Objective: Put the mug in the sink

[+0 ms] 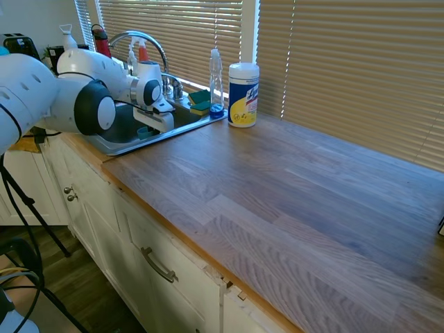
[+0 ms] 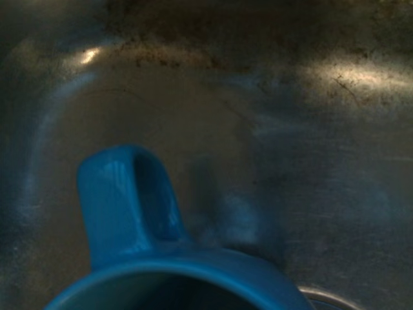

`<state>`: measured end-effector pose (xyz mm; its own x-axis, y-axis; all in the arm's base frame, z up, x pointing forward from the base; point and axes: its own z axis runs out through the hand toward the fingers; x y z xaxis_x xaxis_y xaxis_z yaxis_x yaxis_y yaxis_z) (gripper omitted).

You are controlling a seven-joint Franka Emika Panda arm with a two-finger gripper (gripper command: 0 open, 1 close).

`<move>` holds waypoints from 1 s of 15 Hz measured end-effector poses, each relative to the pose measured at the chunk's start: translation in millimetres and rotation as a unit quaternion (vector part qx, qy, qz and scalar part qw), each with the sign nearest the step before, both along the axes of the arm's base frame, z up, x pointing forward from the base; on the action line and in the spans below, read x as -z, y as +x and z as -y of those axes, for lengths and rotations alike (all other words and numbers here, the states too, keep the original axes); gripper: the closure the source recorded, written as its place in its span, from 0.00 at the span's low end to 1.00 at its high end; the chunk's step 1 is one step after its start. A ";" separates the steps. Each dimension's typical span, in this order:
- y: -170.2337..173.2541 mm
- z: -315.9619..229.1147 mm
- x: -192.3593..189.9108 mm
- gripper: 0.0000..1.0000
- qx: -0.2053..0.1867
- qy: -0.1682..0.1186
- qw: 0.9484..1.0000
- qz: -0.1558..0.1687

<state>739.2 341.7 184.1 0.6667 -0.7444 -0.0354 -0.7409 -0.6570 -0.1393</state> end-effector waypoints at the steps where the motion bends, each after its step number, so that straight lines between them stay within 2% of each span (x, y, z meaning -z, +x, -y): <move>1: 0.4 0.5 0.2 0.00 0.001 0.000 1.000 -0.001; 8: 2.1 -1.4 -8.6 0.00 0.000 0.000 1.000 0.001; 15: 7.6 2.1 -26.2 0.00 0.012 -0.002 1.000 0.015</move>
<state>746.8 339.5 210.3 0.6490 -0.7607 -0.0122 -0.7522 -0.6392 -0.1598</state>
